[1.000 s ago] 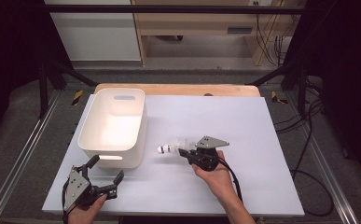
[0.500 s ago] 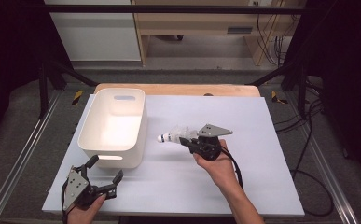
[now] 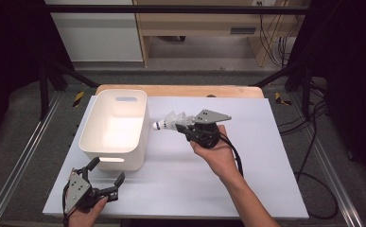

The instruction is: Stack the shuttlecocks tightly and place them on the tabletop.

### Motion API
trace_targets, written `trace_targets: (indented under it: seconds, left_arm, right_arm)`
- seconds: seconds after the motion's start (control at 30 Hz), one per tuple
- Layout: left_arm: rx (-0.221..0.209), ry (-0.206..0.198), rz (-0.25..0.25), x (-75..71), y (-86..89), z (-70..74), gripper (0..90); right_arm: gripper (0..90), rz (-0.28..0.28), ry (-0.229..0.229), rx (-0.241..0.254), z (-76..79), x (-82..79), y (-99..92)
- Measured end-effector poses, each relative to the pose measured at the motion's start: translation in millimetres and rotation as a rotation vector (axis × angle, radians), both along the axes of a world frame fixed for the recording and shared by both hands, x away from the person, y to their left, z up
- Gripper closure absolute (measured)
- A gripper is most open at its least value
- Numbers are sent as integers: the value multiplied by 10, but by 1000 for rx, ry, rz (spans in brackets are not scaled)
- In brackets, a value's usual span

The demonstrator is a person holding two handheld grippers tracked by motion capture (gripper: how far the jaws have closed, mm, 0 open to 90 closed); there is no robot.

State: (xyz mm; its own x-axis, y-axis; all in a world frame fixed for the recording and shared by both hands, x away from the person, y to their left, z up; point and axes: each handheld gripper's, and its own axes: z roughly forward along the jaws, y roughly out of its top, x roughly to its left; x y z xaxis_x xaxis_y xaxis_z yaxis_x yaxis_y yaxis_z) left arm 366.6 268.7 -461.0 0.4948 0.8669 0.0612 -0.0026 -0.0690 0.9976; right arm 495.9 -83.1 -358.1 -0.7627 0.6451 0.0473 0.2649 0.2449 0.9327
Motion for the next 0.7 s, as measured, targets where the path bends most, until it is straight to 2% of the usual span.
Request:
trace_targets:
  seconds: [0.17, 0.4, 0.7]
  left_arm:
    - [2, -1, -1, 3, -5, -1, 11]
    - [4, -1, -1, 1, -10, 1, 11]
    - [-1, 0, 0, 9, -6, -1, 11]
  right_arm:
    - [896, -8, -15, -23, 153, 89, 97]
    - [897, 9, -31, -12, 291, 154, 261]
    - [897, 23, -46, 33, 427, 254, 428]
